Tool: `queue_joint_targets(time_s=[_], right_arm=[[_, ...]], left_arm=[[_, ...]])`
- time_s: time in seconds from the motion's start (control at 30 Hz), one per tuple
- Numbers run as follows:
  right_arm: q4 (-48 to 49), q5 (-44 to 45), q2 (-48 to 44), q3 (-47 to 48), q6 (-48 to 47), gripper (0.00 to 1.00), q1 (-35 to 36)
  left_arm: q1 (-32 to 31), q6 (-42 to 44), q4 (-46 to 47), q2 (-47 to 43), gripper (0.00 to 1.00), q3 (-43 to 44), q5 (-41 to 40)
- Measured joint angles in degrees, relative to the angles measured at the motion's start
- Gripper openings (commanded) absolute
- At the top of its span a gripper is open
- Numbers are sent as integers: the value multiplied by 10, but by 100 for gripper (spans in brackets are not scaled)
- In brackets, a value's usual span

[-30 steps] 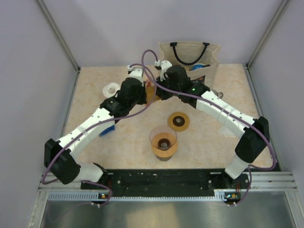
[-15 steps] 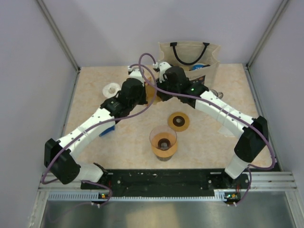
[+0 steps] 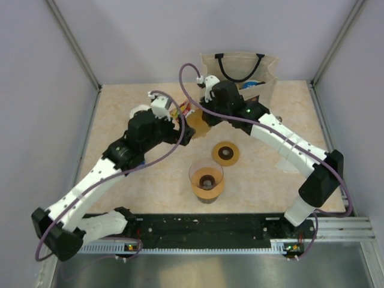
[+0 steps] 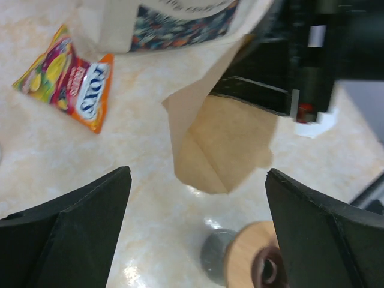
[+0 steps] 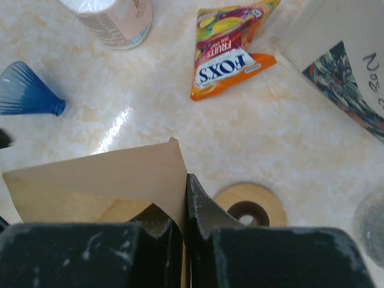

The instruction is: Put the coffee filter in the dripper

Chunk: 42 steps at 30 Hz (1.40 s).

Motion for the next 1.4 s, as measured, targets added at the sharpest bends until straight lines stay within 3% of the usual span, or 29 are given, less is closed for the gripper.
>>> queue_joint_targets(time_s=[0.2, 0.37, 0.57, 0.8, 1.0, 1.13, 1.23, 1.4], right_arm=[[-66, 1, -52, 0, 36, 4, 0], [-121, -38, -133, -3, 71, 4, -1], [-206, -127, -197, -6, 72, 5, 8], [-283, -181, -171, -30, 59, 5, 39], [-312, -193, -148, -30, 49, 6, 61], [-331, -189, -129, -28, 42, 13, 84], [-341, -182, -112, -28, 37, 28, 96], [-353, -169, -94, -17, 34, 38, 106]], left_arm=[[0, -13, 57, -163, 99, -56, 94], [0, -24, 91, -234, 99, -108, 120], [0, -37, 82, -217, 99, -120, 40], [0, -56, 56, -188, 99, -135, -56], [0, -60, 51, -173, 99, -135, -90], [0, -60, 50, -161, 99, -135, -96], [0, -60, 47, -157, 99, -135, -97], [0, -60, 44, -157, 99, -135, -101]])
